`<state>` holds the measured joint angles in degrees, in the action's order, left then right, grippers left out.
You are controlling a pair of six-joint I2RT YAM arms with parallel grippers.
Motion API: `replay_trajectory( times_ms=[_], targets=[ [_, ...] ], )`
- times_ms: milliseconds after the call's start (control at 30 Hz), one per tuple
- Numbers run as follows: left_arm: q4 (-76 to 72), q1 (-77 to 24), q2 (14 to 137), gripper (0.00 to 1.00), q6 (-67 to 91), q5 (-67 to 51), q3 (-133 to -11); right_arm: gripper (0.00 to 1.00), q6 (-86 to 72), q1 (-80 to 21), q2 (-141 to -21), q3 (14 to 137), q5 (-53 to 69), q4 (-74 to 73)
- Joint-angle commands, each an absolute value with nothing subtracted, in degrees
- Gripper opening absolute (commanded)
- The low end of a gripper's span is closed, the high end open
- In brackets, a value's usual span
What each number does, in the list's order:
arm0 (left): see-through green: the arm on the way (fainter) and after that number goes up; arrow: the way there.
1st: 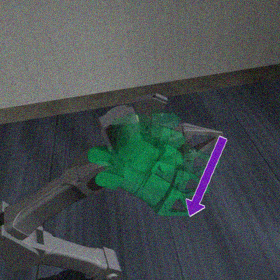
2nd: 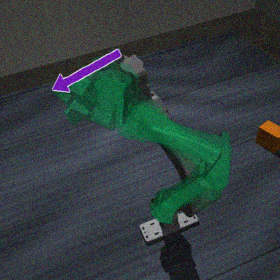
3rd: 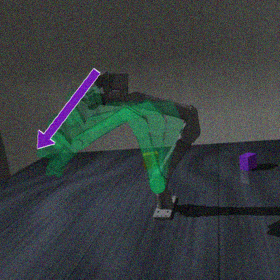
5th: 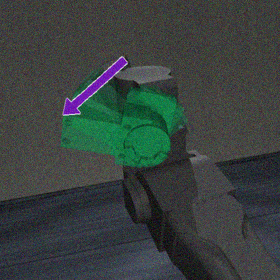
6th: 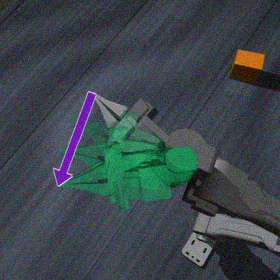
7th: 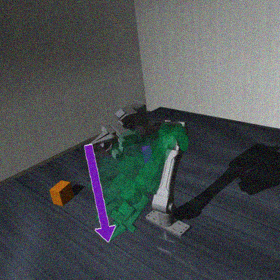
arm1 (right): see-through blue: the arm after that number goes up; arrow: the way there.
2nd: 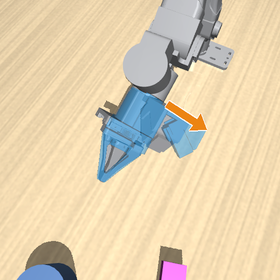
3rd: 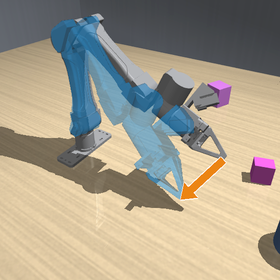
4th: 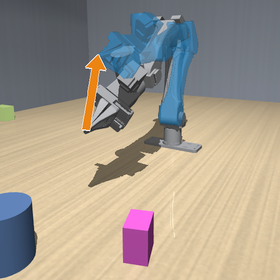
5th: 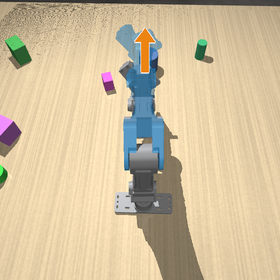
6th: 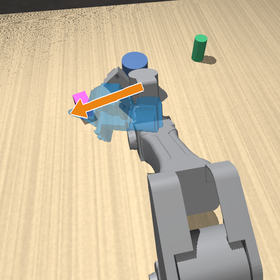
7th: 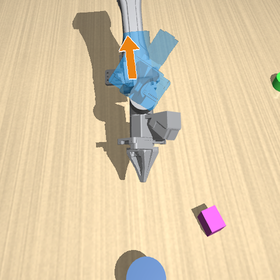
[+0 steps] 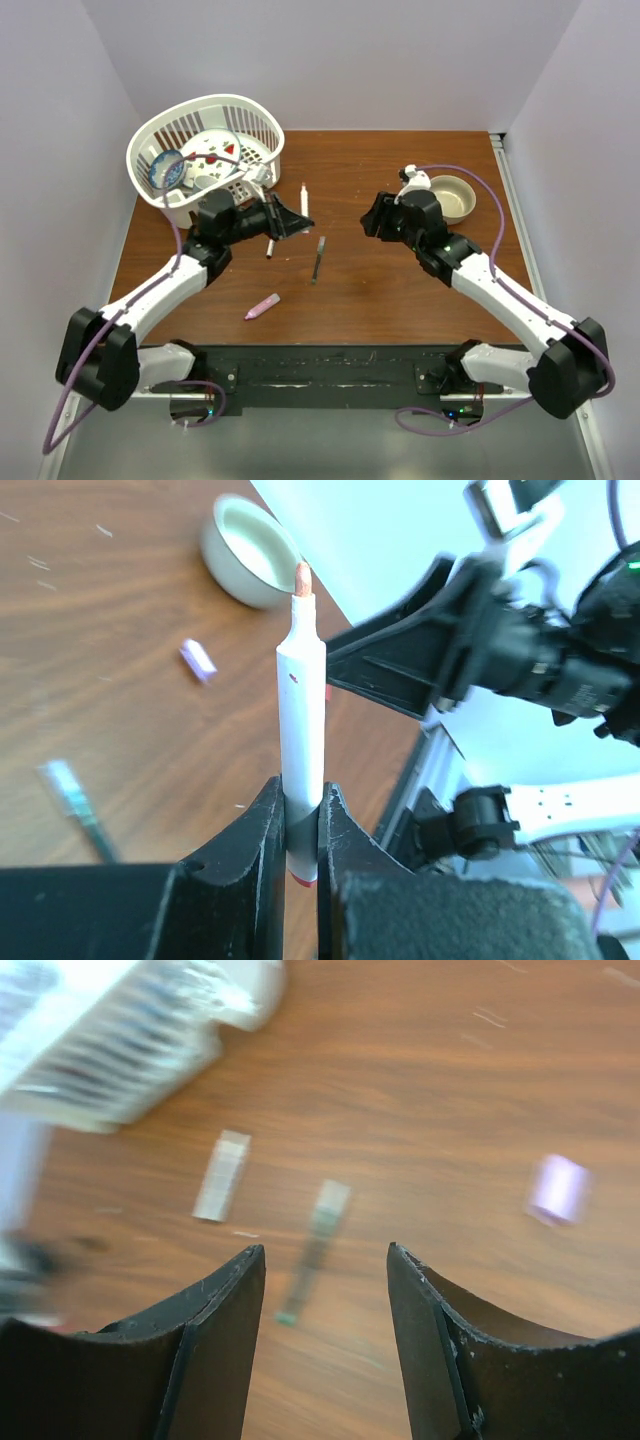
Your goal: Insert the pens into the pen caps
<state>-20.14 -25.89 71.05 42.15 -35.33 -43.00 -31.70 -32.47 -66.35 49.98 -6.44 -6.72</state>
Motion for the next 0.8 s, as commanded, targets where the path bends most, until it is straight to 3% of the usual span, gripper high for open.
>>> replay_trajectory(
  times_ms=[0,333,767],
  targets=[
    [-18.63,-19.53,66.46,0.0,38.59,-41.91,-39.74,0.55,-28.21,-26.65,-71.79,53.87,-19.4,-26.78],
    [-7.59,-17.23,64.51,0.0,31.56,-44.65,-39.19,0.5,-39.02,-8.1,-77.25,52.48,-20.67,-34.46],
    [-4.31,-17.23,62.84,0.0,29.09,-43.42,-39.9,0.46,-47.19,-0.79,-82.52,48.52,-20.66,-34.1]
  ],
)
